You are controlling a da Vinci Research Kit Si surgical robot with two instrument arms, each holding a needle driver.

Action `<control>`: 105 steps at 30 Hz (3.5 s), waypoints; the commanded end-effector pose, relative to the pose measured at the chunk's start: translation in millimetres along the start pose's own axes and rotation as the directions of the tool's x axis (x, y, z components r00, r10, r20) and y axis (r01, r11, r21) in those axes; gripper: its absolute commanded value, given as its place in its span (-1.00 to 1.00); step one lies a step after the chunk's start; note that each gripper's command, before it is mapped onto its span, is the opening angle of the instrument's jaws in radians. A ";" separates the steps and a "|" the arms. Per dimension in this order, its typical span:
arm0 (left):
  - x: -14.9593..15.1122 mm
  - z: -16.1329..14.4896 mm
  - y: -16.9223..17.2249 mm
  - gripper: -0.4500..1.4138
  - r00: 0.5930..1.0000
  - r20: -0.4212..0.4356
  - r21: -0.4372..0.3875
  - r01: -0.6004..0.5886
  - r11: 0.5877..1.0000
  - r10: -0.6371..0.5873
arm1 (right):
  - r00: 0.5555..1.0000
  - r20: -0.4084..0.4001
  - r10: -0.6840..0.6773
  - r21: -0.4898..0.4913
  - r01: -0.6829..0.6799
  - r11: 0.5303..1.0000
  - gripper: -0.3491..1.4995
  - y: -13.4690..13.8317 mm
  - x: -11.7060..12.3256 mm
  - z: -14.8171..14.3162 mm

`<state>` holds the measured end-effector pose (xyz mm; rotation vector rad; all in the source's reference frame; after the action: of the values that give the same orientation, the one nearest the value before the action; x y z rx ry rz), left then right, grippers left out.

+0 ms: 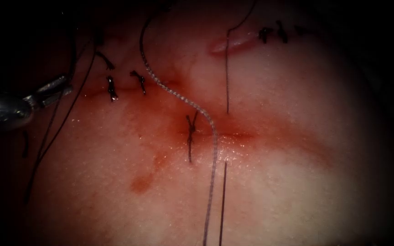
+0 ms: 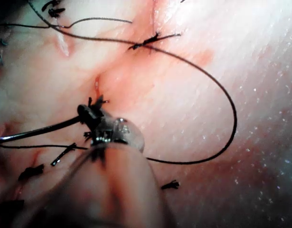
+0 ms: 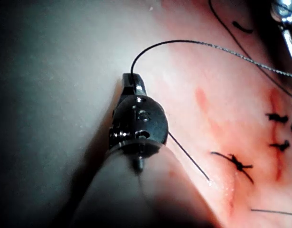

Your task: Wound Closure

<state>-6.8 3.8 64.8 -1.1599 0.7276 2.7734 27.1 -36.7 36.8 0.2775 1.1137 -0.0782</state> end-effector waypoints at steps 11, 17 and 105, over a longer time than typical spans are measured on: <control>0.0 0.8 0.1 -0.77 1.000 0.000 -0.001 -0.002 1.000 0.002 | 0.988 -0.152 -0.022 0.108 0.039 0.993 -0.22 -3.3 3.8 2.3; 0.0 0.8 0.1 -0.77 1.000 -0.001 -0.002 -0.002 1.000 0.002 | 0.995 -0.089 -0.043 -0.065 0.037 0.997 0.62 2.7 1.6 -3.8; 0.0 1.0 0.3 -0.77 1.000 -0.001 -0.005 -0.005 1.000 0.005 | 0.998 -0.033 -0.047 0.060 0.049 0.997 0.65 -2.3 1.3 0.3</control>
<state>-6.9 3.7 65.0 -1.1603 0.7225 2.7815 26.6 -39.6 35.0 0.3019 1.1419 -0.1482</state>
